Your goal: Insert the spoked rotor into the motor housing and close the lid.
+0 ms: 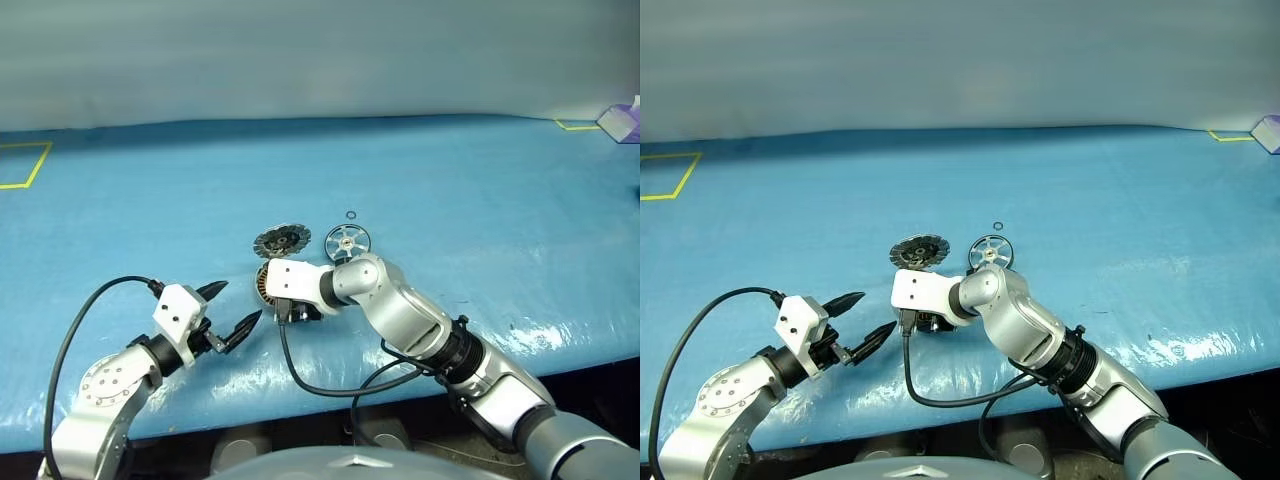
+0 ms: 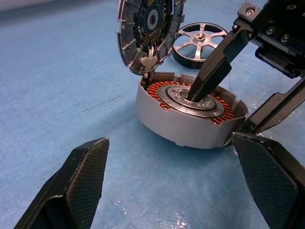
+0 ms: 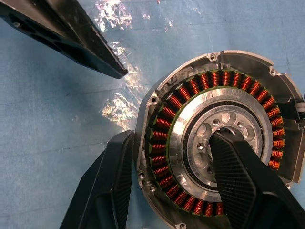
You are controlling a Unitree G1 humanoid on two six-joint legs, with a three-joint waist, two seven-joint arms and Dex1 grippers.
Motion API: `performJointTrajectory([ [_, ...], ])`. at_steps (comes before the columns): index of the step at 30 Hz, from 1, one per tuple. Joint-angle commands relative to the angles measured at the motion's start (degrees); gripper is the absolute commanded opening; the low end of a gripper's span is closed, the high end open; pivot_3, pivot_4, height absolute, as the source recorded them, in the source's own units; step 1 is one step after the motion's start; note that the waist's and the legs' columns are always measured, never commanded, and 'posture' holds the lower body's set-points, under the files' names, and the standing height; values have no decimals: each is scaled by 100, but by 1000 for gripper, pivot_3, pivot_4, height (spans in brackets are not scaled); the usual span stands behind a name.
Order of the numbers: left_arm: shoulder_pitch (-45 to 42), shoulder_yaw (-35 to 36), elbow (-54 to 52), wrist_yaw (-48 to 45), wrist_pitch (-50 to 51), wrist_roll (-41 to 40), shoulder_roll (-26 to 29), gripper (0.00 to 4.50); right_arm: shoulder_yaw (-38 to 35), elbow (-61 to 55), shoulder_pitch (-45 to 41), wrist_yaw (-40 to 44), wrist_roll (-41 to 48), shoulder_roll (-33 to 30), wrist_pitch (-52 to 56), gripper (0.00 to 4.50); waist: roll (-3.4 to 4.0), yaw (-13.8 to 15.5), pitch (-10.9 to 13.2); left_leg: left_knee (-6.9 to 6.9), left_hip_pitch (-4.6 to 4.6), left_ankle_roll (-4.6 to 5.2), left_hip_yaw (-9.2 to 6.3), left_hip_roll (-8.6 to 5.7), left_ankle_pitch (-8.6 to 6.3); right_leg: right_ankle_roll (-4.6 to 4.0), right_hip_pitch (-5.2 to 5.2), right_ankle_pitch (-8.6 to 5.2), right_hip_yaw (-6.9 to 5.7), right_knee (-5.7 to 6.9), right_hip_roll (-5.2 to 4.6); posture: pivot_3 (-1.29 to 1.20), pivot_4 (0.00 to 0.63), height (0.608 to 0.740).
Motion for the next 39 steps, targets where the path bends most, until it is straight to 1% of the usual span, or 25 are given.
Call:
performJointTrajectory([
  [1,-37,-39,-121,0,-3,-43,-32,4500,40,-78,52,-133,165,93,77,3098,0,5,0,0,0,0,0,0,0,0,0,0,0,0,0,0,150,740],
  [4,-49,-59,-121,-3,11,-57,-34,4500,18,-161,-72,-358,81,89,79,4009,0,15,1,-1,-5,0,0,0,0,0,-4,0,0,0,-1,0,150,740],
  [5,-50,-65,-114,0,6,-50,-36,4500,-40,-283,-155,-370,119,100,242,4340,0,17,1,0,-5,0,0,-1,0,0,-4,0,0,-1,-1,0,150,740],
  [8,-27,-94,-126,-10,11,-86,-63,4500,-344,-840,-391,-360,353,141,794,4340,1,17,2,3,-6,0,0,-2,0,2,-4,1,0,-1,-3,0,150,740],
  [13,-17,-161,-112,-27,19,-104,-91,4500,-988,-1848,-754,-192,1014,-117,1600,4340,2,29,2,2,-14,0,-15,-2,0,1,-6,0,-12,-4,-4,0,150,740],
  [16,-54,-188,-97,-43,5,-128,-100,4500,-1409,-2226,-863,-70,1389,-538,1772,4340,1,40,2,-1,-19,0,-19,-5,0,1,-6,0,-15,-8,-5,0,150,740],
  [19,-86,-196,-87,-62,-10,-123,-93,4500,-1649,-2209,-789,-23,1493,-1316,1405,4340,1,68,2,1,-19,0,-22,-9,0,1,0,-1,-22,-13,-13,0,150,740],
  [22,-122,-212,-66,-67,-143,-20,-84,4500,-1691,-1645,-611,-235,1317,-1924,824,4340,0,66,3,2,-19,0,-15,-10,0,2,0,-1,-20,-14,-16,0,150,740],
  [25,-158,-268,-38,-98,-288,58,-103,4500,-1881,-658,-571,-774,1111,-1928,358,4340,-1,30,3,0,-16,0,-10,-6,0,2,-2,-1,-19,-12,-10,0,150,740],
  [28,-164,-334,16,-131,-698,164,-218,4500,-2261,506,-763,-1479,993,-1501,65,4340,-1,17,3,0,-16,0,-3,-4,1,1,-4,0,-12,-10,-7,0,150,740],
  [30,-160,-361,33,-139,-771,162,-259,4500,-2471,1266,-948,-1971,871,-1199,-164,4340,0,24,4,0,-17,0,2,-4,1,0,-5,2,-6,-10,-8,0,150,740],
  [34,-166,-346,73,-209,-862,-12,-349,4500,-3227,2924,-1351,-2993,965,-400,-615,4340,0,27,4,-3,-19,1,4,-7,1,-21,-6,19,-3,-13,-9,0,150,740],
  [37,-151,-358,71,-226,-846,-11,-330,4500,-3668,3703,-1626,-3456,1095,30,-761,4340,1,33,4,-5,-21,1,3,-8,1,-22,-6,22,-3,-14,-8,0,150,740],
  [39,-143,-345,77,-223,-840,1,-319,4500,-3812,4029,-1841,-3602,1153,235,-733,4340,3,25,5,-8,-22,1,3,-10,1,-22,-6,22,-2,-15,-9,0,150,740],
])
